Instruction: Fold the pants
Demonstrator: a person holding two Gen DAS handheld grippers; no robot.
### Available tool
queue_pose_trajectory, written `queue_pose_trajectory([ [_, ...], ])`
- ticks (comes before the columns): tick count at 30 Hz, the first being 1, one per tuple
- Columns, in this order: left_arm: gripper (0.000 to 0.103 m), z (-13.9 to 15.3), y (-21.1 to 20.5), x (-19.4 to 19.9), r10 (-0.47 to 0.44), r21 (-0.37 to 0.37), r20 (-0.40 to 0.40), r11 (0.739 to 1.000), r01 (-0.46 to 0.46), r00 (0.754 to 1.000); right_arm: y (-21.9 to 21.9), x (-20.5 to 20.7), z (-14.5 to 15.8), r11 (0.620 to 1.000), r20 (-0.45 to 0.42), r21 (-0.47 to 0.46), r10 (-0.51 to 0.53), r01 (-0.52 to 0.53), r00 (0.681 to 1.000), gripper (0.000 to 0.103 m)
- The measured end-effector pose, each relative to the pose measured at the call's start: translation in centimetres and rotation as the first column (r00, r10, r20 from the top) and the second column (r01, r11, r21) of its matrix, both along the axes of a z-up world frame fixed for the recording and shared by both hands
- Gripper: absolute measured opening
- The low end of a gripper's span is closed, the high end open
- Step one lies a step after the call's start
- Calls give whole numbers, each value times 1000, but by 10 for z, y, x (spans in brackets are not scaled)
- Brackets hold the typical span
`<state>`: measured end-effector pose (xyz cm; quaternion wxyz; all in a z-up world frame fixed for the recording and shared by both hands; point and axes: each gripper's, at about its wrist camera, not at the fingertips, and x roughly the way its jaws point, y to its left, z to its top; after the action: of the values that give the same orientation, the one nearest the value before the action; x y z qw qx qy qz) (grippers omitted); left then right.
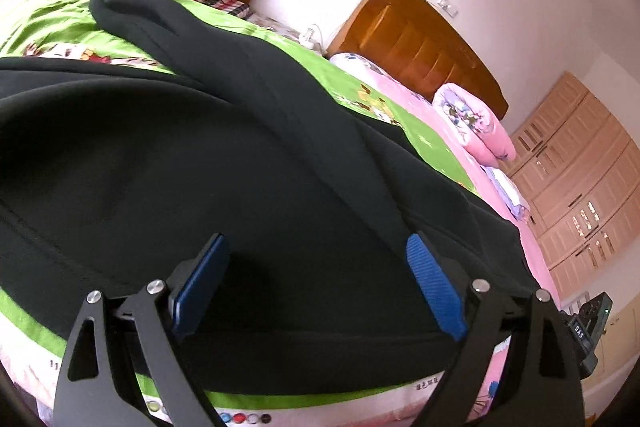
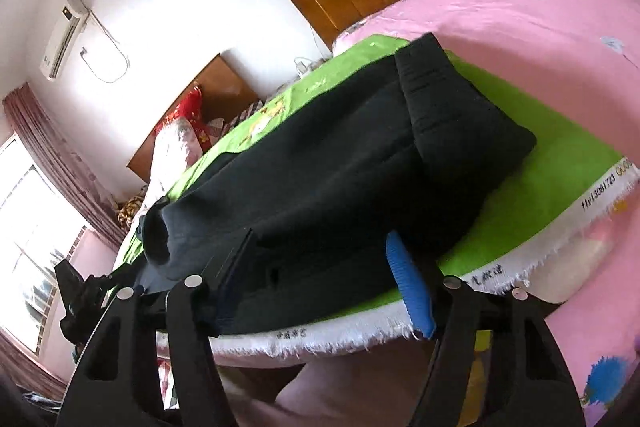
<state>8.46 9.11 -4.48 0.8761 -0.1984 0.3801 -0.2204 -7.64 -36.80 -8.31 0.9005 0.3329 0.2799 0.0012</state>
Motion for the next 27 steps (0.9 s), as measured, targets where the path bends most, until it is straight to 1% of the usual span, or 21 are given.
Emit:
queue_pose_trajectory([
  [2,91,4,-3,0,-5,12,5,1000,5,1000,3,-14,-2,1000,-7,24,-10,10,1000,66],
  [4,93,5,-6,-2,-12,26,12,1000,12,1000,-1,-14,-3,997,16,67,-23,22,1000,66],
  [6,94,6,-8,-3,-23,35,13,999,22,1000,-12,-13,-4,992,13,110,-56,54,998,66],
  [8,96,5,-4,-5,-32,29,8,999,32,999,-20,-7,-15,974,-14,210,-81,82,997,66],
  [9,97,5,-5,-4,-38,22,2,999,37,999,-22,-6,-19,967,-13,238,-87,88,996,66],
  [10,100,7,-5,-1,-44,9,-14,999,44,999,-24,-8,-21,963,-5,252,-99,97,995,61],
  [11,101,9,-6,2,-51,-5,-29,999,51,998,-24,-9,-21,967,-16,229,-112,112,994,53],
  [12,101,11,-7,7,-62,-28,-46,998,61,997,-23,-10,-21,972,-26,197,-127,129,992,41],
  [13,101,13,-8,15,-78,-64,-76,995,73,994,-22,-12,-22,974,-28,175,-141,144,990,34],
  [16,101,17,-15,40,-78,-110,-167,992,61,983,-20,-14,-24,978,-21,147,-147,149,989,31],
  [17,101,19,-18,49,-65,-109,-191,993,45,979,-19,-13,-23,980,-23,132,-145,147,989,31],
  [18,101,19,-21,58,-43,-90,-210,996,24,977,-18,-14,-22,982,-23,122,-144,146,989,31],
  [19,100,22,-25,70,-8,-43,-229,999,-2,973,-19,-14,-22,982,-23,121,-141,143,990,31],
  [21,97,23,-34,87,23,33,-250,999,-15,968,-22,-14,-25,981,-22,138,-135,136,991,31],
  [22,83,22,-41,96,28,91,-272,996,-3,962,-23,-13,-25,980,-23,148,-131,133,991,31],
  [23,54,19,-45,101,23,122,-294,992,14,955,-24,-13,-26,980,-23,154,-127,129,992,31],
  [24,38,15,-48,106,11,135,-316,990,34,949,-25,-13,-26,980,-23,156,-124,126,992,31],
  [25,26,12,-49,108,5,145,-323,988,45,946,-25,-13,-26,980,-23,153,-122,124,992,31],
  [26,17,15,-46,106,4,144,-292,989,40,956,-23,-14,-24,982,-21,143,-119,120,993,31],
  [27,16,20,-43,101,2,138,-250,990,34,968,-22,-12,-20,985,-17,128,-114,116,993,30],
])
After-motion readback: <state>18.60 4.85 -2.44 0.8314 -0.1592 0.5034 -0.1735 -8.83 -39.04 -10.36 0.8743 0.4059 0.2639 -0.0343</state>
